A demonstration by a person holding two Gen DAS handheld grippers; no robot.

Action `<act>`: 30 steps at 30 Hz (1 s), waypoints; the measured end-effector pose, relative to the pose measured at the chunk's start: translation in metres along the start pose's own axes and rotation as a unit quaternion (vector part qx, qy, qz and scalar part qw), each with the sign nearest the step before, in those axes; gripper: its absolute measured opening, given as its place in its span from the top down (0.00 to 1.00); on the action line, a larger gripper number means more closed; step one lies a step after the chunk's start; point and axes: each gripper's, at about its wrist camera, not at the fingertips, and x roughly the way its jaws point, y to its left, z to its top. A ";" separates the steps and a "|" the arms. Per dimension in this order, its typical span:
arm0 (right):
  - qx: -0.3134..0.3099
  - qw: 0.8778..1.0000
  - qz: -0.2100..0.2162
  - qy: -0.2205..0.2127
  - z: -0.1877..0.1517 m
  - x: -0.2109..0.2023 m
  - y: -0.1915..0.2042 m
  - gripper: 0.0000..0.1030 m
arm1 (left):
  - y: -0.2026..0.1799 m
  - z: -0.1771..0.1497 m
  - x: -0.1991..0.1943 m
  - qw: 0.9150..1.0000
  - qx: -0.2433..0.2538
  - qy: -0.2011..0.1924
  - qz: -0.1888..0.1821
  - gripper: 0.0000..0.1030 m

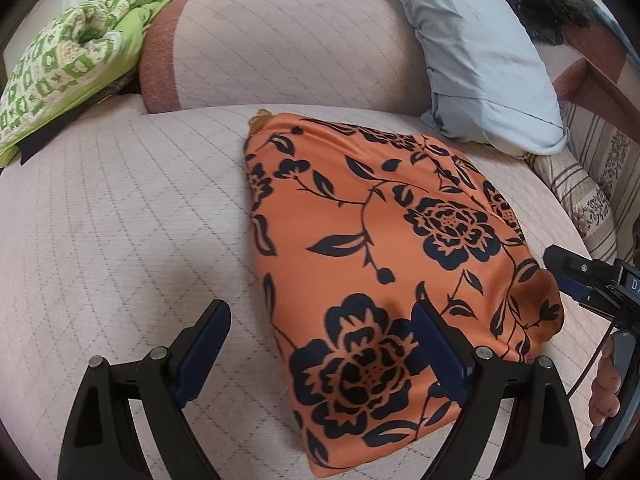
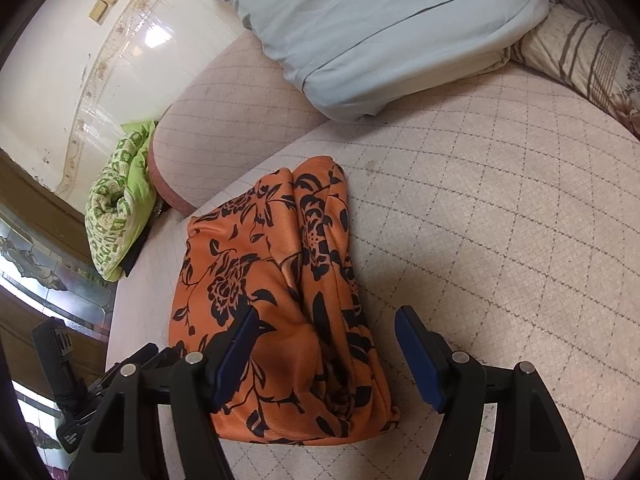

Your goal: Fold small clothes

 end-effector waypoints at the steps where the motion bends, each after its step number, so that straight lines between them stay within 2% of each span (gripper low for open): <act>1: 0.001 1.000 0.001 0.002 0.000 0.001 0.000 0.29 | -0.001 0.000 0.000 1.000 0.002 0.000 0.002 0.11; 7: 0.003 1.000 0.003 -0.005 0.001 -0.002 -0.001 0.29 | -0.010 0.001 -0.015 0.998 0.029 -0.034 0.034 0.11; 12: -0.003 1.000 0.005 -0.012 0.001 -0.007 0.003 0.29 | -0.011 0.005 -0.027 0.996 0.034 -0.056 0.059 0.11; 24: -0.012 1.000 0.004 -0.011 0.000 -0.002 0.012 0.29 | 0.002 0.009 -0.031 0.993 0.017 -0.071 0.098 0.11; 30: -0.020 1.000 0.005 -0.012 -0.001 -0.001 0.016 0.29 | -0.001 0.009 -0.040 0.988 0.025 -0.094 0.120 0.11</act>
